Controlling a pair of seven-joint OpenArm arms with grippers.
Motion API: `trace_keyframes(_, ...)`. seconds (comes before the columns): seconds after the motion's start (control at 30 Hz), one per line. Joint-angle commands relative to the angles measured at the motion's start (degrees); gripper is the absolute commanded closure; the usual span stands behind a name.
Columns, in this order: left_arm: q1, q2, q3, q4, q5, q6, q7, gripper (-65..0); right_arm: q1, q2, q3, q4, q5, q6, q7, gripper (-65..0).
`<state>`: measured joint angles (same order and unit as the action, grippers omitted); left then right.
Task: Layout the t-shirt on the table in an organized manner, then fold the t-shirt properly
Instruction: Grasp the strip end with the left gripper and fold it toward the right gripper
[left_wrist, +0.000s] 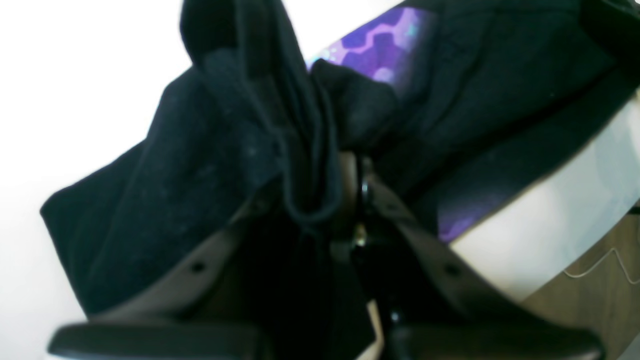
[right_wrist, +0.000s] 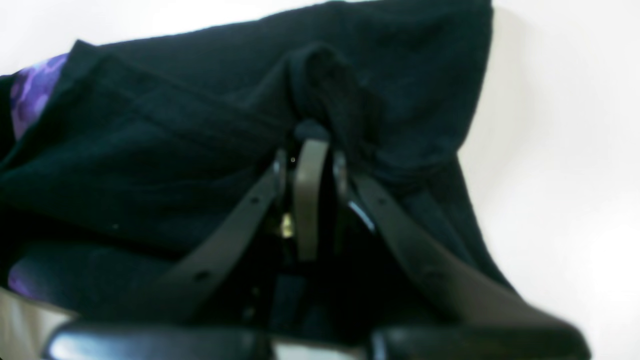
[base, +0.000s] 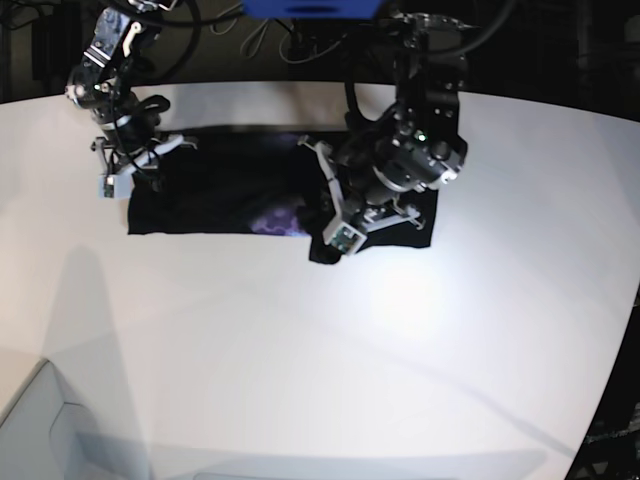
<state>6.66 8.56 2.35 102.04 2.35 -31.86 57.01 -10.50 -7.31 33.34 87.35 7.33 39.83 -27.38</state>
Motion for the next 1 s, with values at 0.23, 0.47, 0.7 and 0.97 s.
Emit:
trace_keyframes(0.23,-0.5,0.4,1.0,2.5,-8.6,-0.3,-1.2,-35.7,0.3,0.1,-0.1,0.1,-1.9,0.2,-2.3,0.0)
trace_keyframes(0.47,-0.3,-0.9,-10.0,7.5,-27.4,-0.2,-5.0,-36.7,0.3,0.1,-0.1,0.4,-1.9,0.2,-2.3,0.0)
trace_keyframes(0.7,-1.2,-10.4,-15.1,-5.8,-25.2,0.3,-5.5,-36.7,0.5,0.5,-0.2,0.5,-1.9,0.2,-2.8,0.0)
trace_keyframes(0.97,-1.4,-13.1,-15.6,-16.5,-24.5,0.3,-5.7,-36.7,-0.1,0.1,0.0,5.4,-1.8,0.2,-2.9,-24.6)
